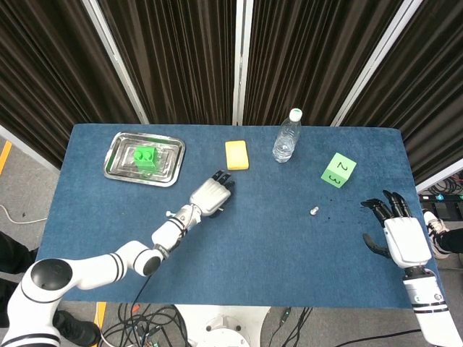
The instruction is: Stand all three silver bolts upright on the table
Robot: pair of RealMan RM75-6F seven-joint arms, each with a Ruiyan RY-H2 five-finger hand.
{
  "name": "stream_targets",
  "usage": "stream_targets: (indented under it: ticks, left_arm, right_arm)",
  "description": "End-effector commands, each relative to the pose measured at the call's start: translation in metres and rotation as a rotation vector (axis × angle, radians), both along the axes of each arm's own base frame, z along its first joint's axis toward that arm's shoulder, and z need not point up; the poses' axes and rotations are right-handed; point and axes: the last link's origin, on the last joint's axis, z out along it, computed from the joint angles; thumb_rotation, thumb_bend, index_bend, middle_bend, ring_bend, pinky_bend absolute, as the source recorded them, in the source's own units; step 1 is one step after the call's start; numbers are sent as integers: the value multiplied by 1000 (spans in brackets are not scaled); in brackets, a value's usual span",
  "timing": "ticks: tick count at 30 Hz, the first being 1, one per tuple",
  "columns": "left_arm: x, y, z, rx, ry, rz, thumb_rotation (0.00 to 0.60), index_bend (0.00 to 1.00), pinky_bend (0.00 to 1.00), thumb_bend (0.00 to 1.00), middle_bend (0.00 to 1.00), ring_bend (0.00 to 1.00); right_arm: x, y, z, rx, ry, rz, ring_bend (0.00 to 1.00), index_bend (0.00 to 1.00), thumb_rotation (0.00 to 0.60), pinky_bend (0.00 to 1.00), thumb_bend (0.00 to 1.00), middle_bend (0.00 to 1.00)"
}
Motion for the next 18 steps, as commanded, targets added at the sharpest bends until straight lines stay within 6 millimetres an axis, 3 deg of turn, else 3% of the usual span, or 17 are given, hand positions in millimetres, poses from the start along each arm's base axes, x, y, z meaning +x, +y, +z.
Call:
stream_targets:
  ticks: [1, 18]
  left_arm:
    - [1, -1, -3, 0, 9, -1, 600, 503, 0, 285, 160, 25]
    - [-4, -2, -11, 6, 20, 39, 600, 514, 0, 310, 159, 25]
  right_arm:
    - [-1, 0, 0, 0, -1, -2, 0, 224, 600, 0, 199, 222]
    - [-5, 1, 2, 3, -10, -16, 0, 224, 600, 0, 199, 222]
